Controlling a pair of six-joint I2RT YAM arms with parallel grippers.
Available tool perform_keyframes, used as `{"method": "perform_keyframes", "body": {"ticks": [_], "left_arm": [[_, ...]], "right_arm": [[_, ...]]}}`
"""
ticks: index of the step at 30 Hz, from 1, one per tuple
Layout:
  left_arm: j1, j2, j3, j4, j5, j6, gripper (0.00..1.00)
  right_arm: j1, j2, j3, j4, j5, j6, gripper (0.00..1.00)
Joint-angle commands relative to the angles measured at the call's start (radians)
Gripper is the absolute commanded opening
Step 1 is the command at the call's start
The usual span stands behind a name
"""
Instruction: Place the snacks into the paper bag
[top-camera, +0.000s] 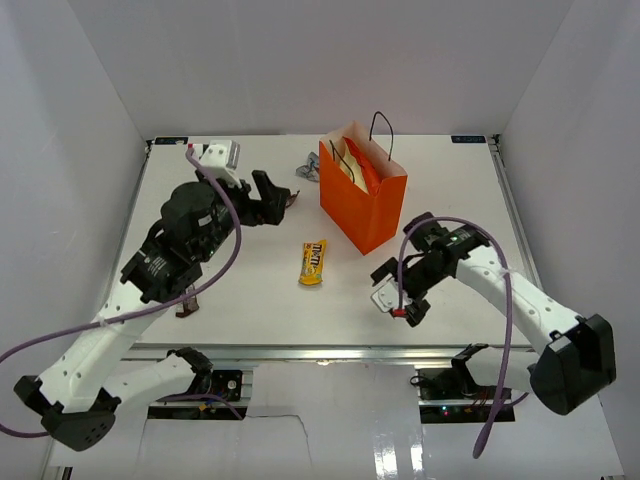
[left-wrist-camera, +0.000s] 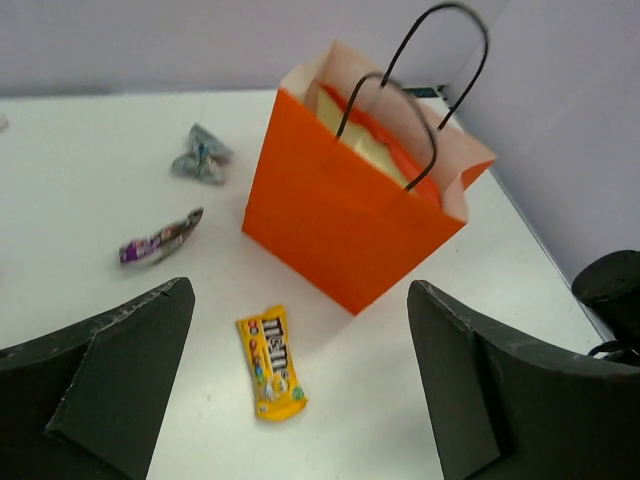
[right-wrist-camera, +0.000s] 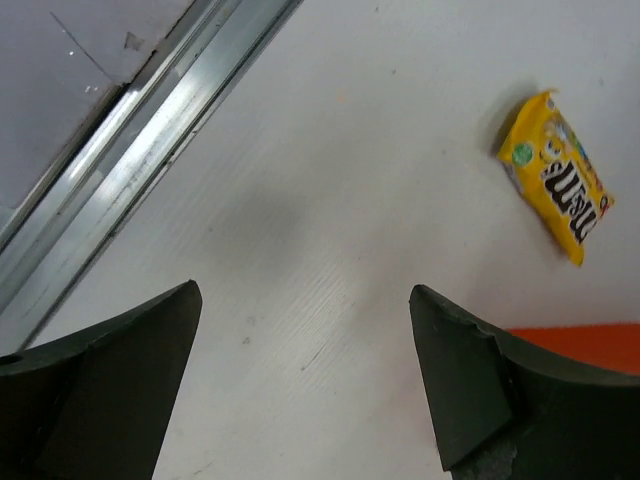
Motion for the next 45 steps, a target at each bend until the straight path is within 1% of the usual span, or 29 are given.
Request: {"method": "perform_keyframes", "body": {"ticks": [1, 2, 3, 4, 5, 7, 8, 10, 11, 13, 14, 16, 20, 23, 29, 31, 32, 35, 36, 37, 38, 40, 41, 43, 45], "left_arm": [[0.005, -0.091, -0.135, -0.035, -0.071, -0.148, 0.98], [0.007, -0.141, -0.2, -0.045, -0.082, -0.201, 0.98], [0.005, -0.164, -0.228, -0.066, -0.085, -0.226, 0.98], [0.005, -0.184, -0.251, -0.08, -0.086, -0.251, 0.98], [0.005, -0.221, -0.293, -0.092, -0.1, -0.274, 0.98], [0.005, -0.252, -0.325, -0.138, -0.123, -0.35, 0.98], [0.005, -0.278, -0.339, -0.153, -0.143, -0.372, 0.98], [0.007, -0.298, -0.374, -0.204, -0.155, -0.441, 0.98], [0.005, -0.321, -0.388, -0.225, -0.163, -0.462, 0.98], [0.005, -0.344, -0.426, -0.238, -0.163, -0.521, 0.98], [0.005, -0.356, -0.437, -0.238, -0.162, -0.536, 0.98], [0.005, -0.39, -0.468, -0.243, -0.168, -0.58, 0.98], [0.005, -0.422, -0.486, -0.246, -0.185, -0.596, 0.98], [0.005, -0.433, -0.48, -0.258, -0.2, -0.596, 0.98], [0.005, -0.459, -0.488, -0.273, -0.22, -0.613, 0.98], [0.005, -0.468, -0.499, -0.273, -0.222, -0.624, 0.98], [0.005, -0.477, -0.509, -0.273, -0.218, -0.633, 0.98], [0.005, -0.491, -0.519, -0.275, -0.212, -0.644, 0.98], [0.005, -0.494, -0.522, -0.276, -0.211, -0.65, 0.98], [0.005, -0.496, -0.523, -0.276, -0.209, -0.653, 0.98], [0.005, -0.504, -0.528, -0.276, -0.209, -0.657, 0.98], [0.005, -0.511, -0.535, -0.278, -0.209, -0.671, 0.98], [0.005, -0.513, -0.54, -0.276, -0.208, -0.677, 0.98], [0.005, -0.519, -0.552, -0.276, -0.205, -0.697, 0.98], [0.005, -0.517, -0.56, -0.276, -0.202, -0.708, 0.98]], "right_arm": [[0.136, 0.081, 0.057, 0.149, 0.129, 0.015, 0.9], [0.204, 0.128, 0.079, 0.195, 0.148, 0.044, 0.9], [0.233, 0.153, 0.088, 0.244, 0.172, 0.087, 0.9], [0.261, 0.182, 0.097, 0.332, 0.214, 0.1, 0.9], [0.299, 0.243, 0.125, 0.373, 0.228, 0.111, 0.9], [0.328, 0.311, 0.162, 0.474, 0.258, 0.137, 0.94], [0.348, 0.375, 0.2, 0.496, 0.271, 0.135, 0.95], [0.365, 0.437, 0.238, 0.555, 0.321, 0.129, 0.99], [0.379, 0.498, 0.289, 0.556, 0.335, 0.118, 1.0], [0.39, 0.556, 0.345, 0.554, 0.377, 0.108, 0.95], [0.396, 0.608, 0.373, 0.54, 0.386, 0.098, 0.94], [0.398, 0.649, 0.433, 0.537, 0.404, 0.088, 0.92], [0.398, 0.739, 0.476, 0.53, 0.429, 0.016, 0.88], [0.399, 0.788, 0.513, 0.487, 0.434, -0.027, 0.83], [0.401, 0.87, 0.593, 0.447, 0.421, -0.037, 0.78], [0.401, 0.908, 0.628, 0.395, 0.406, -0.037, 0.75], [0.402, 0.922, 0.663, 0.378, 0.401, -0.037, 0.71], [0.402, 0.962, 0.709, 0.313, 0.397, -0.034, 0.64], [0.402, 0.968, 0.712, 0.304, 0.392, -0.028, 0.58], [0.402, 0.969, 0.712, 0.289, 0.388, -0.026, 0.55], [0.404, 0.968, 0.705, 0.283, 0.381, -0.024, 0.47], [0.402, 0.95, 0.688, 0.28, 0.369, -0.009, 0.4], [0.404, 0.94, 0.667, 0.278, 0.351, -0.003, 0.34], [0.404, 0.899, 0.642, 0.28, 0.322, 0.029, 0.3], [0.404, 0.838, 0.607, 0.273, 0.256, 0.063, 0.26]]}}
